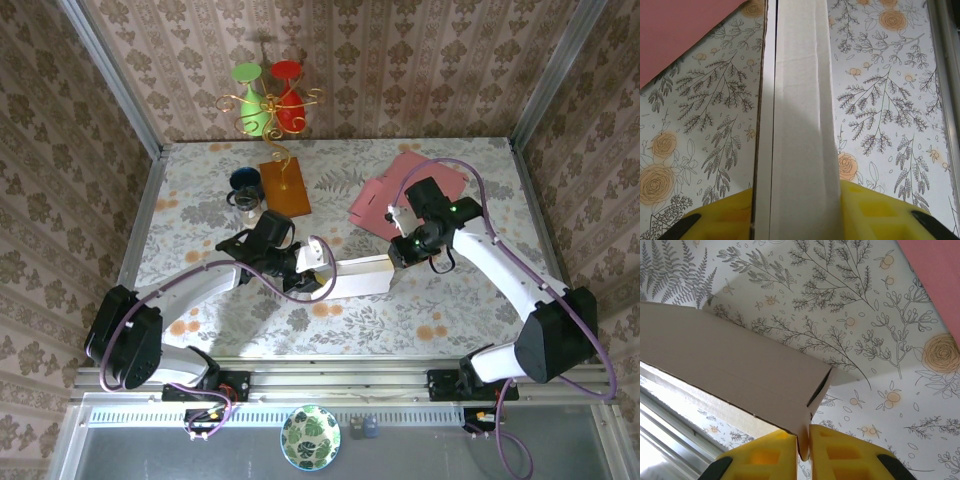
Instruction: Fold the paper box
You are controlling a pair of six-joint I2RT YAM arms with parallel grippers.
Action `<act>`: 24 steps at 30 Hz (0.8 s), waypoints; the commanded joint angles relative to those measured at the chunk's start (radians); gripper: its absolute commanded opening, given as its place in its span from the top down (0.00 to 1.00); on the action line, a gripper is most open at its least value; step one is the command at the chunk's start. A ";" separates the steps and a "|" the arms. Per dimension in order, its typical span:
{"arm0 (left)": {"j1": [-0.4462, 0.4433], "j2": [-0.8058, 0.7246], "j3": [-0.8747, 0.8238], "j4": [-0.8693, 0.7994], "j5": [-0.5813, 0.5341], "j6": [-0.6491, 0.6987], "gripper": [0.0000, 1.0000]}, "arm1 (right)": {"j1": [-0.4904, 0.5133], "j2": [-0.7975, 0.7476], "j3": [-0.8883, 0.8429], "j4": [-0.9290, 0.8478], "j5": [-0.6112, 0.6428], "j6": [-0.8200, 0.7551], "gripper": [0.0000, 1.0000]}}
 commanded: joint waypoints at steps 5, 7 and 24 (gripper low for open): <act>0.007 0.015 0.001 -0.012 0.030 0.010 0.67 | 0.012 -0.003 0.009 0.024 0.054 0.015 0.88; 0.008 0.016 0.002 -0.012 0.031 0.010 0.68 | 0.018 -0.006 0.010 0.027 0.066 0.019 0.92; 0.007 0.012 0.003 -0.016 0.036 0.000 0.68 | 0.034 -0.006 0.027 0.019 0.087 0.039 0.91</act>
